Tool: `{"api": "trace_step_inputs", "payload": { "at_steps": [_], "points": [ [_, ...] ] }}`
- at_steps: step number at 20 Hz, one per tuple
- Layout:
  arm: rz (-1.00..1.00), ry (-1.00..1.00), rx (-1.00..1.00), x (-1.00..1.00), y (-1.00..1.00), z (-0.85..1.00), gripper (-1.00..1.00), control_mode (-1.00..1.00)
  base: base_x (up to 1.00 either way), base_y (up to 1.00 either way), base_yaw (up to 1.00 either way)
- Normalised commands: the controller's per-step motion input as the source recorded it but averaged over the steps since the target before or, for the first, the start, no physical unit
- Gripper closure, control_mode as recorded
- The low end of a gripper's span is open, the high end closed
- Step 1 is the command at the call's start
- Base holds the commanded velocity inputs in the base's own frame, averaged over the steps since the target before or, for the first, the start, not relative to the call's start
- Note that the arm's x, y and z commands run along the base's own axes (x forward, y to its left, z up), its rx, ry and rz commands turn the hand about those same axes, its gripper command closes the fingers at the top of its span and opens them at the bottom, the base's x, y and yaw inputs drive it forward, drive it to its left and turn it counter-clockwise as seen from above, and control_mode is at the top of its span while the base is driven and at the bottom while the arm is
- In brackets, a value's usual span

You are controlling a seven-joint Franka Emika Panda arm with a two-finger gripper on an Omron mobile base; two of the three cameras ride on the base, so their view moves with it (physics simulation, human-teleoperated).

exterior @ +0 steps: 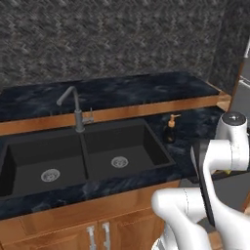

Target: Restock the sink supplies by placing the sponge and soap dispenser on the counter and next to the sink. Make sure the soap dispenser is upright.

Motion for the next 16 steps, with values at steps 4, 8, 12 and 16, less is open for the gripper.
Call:
{"api": "trace_step_inputs", "payload": {
  "at_steps": [4,8,12,16],
  "points": [
    [0.00,0.00,0.00,0.00,0.00,0.00,1.00,1.00,0.53,-0.36,0.05],
    [0.03,0.00,0.01,0.31,0.00,-0.01,1.00,-1.00,0.30,0.00,0.03],
    [0.16,0.01,0.06,0.64,-0.02,-0.10,1.00,-1.00,0.00,0.00,0.00],
    [0.26,0.01,0.05,0.55,0.00,-0.33,1.00,-1.00,0.00,0.00,0.00]
  ]
}}
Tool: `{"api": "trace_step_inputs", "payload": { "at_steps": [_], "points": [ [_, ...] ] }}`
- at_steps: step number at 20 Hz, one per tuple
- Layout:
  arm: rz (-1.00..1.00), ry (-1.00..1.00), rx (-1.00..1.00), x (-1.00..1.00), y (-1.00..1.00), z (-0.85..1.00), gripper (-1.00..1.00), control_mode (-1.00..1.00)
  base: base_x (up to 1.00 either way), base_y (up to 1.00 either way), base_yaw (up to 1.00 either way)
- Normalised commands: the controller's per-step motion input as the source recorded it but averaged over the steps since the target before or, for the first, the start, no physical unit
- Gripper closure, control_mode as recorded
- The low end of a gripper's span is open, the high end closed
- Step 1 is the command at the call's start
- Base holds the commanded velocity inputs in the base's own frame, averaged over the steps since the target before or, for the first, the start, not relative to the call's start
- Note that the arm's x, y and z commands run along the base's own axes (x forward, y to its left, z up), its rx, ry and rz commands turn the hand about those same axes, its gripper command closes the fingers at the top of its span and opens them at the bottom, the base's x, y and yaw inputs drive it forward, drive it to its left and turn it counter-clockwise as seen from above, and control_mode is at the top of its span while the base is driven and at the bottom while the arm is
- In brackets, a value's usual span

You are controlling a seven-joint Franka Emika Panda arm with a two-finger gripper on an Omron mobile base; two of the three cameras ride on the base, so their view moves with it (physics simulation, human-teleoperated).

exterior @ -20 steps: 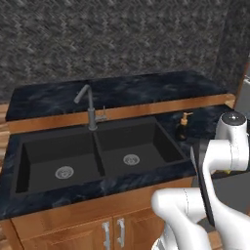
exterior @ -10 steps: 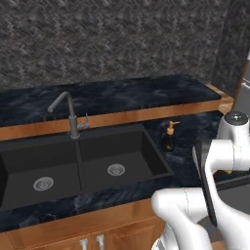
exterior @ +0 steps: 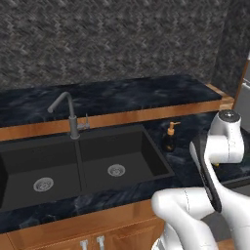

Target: Restock the sink supplies by placing the sponge and soap dispenser on the counter and next to the sink. Make sure the soap dispenser is upright.

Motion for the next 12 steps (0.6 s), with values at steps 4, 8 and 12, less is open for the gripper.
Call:
{"api": "trace_step_inputs", "payload": {
  "at_steps": [4,8,12],
  "points": [
    [0.28,0.01,0.02,0.29,0.00,-0.40,1.00,-1.00,0.00,0.00,0.00],
    [0.24,0.00,0.00,-0.07,0.01,-0.36,1.00,-1.00,0.00,0.00,0.00],
    [0.18,0.00,0.00,-0.01,0.09,-0.31,1.00,-1.00,0.00,0.00,0.00]
  ]
}}
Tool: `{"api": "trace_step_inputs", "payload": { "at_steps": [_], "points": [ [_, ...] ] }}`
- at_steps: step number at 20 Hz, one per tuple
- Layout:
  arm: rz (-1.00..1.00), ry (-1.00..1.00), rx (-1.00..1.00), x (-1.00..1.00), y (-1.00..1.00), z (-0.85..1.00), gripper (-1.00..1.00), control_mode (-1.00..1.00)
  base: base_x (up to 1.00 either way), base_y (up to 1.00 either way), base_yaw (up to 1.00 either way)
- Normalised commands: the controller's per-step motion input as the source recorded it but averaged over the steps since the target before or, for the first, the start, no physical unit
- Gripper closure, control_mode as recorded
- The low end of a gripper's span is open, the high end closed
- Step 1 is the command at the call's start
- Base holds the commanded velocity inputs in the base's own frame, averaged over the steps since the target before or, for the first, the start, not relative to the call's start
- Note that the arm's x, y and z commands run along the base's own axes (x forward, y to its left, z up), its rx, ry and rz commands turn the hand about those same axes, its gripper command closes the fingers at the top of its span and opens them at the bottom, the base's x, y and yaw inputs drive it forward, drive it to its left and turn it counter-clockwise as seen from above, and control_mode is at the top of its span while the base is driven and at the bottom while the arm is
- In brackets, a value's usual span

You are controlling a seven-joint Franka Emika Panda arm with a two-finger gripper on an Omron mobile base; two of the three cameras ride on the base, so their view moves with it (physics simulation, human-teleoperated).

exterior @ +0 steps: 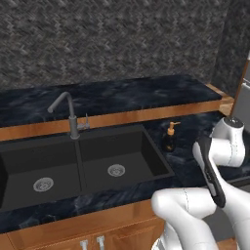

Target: Restock the sink supplies by placing the sponge and soap dispenser on the counter and next to the sink. Make sure the soap dispenser is upright.

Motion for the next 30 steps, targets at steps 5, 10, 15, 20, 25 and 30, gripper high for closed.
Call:
{"api": "trace_step_inputs", "payload": {
  "at_steps": [5,10,15,20,25,30],
  "points": [
    [0.08,0.04,0.00,0.02,0.49,-0.34,1.00,-1.00,0.00,0.00,0.00],
    [0.07,0.06,0.00,0.18,0.15,-0.22,1.00,-1.00,0.00,0.00,0.00],
    [0.07,0.01,0.00,0.14,0.00,-0.10,1.00,-1.00,0.00,0.00,0.00],
    [0.05,0.02,0.00,0.16,0.00,-0.08,1.00,-1.00,0.00,0.00,0.00],
    [0.03,0.02,0.00,0.24,0.00,-0.08,1.00,-1.00,0.00,0.00,0.00],
    [0.03,0.06,0.00,0.39,0.00,-0.05,1.00,-1.00,0.00,0.00,0.00]
  ]
}}
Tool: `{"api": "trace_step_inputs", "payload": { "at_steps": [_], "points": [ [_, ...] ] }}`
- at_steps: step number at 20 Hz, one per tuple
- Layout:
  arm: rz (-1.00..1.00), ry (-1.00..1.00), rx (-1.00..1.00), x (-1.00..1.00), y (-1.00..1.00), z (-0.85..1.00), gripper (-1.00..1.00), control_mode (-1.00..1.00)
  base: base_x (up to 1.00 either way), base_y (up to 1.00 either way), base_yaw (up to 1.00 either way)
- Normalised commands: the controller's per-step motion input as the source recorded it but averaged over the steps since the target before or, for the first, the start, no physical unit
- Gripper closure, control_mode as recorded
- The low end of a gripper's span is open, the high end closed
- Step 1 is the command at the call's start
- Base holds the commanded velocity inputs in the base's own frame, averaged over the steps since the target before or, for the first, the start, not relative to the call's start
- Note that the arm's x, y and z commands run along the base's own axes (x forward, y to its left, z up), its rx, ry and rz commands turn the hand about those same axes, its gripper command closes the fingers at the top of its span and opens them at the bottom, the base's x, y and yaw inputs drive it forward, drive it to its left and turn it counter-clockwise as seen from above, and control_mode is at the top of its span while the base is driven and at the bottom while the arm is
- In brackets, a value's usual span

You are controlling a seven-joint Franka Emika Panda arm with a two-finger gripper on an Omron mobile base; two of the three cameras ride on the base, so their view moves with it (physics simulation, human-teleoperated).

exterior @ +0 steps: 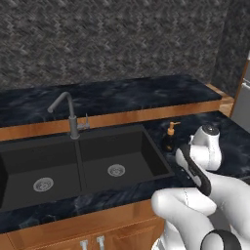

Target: Restock the sink supplies by placing the sponge and soap dispenser on the counter and next to the sink. Make sure the soap dispenser is upright.

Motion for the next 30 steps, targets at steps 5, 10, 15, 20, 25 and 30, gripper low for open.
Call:
{"api": "trace_step_inputs", "payload": {
  "at_steps": [5,10,15,20,25,30],
  "points": [
    [0.03,0.08,0.00,0.37,0.00,-0.25,1.00,-1.00,0.00,0.00,0.00],
    [0.02,0.06,0.00,0.32,0.00,-0.34,1.00,-1.00,0.00,0.00,0.00],
    [0.02,0.01,0.00,0.20,0.00,-0.28,1.00,-1.00,0.00,0.00,0.00],
    [0.02,0.00,0.00,0.09,-0.06,-0.26,1.00,-1.00,0.00,0.00,0.00],
    [0.01,0.00,0.00,0.29,-0.14,-0.21,1.00,-1.00,0.00,0.00,0.00],
    [0.00,0.00,0.00,0.31,-0.20,-0.14,1.00,-1.00,0.00,0.00,0.00]
  ]
}}
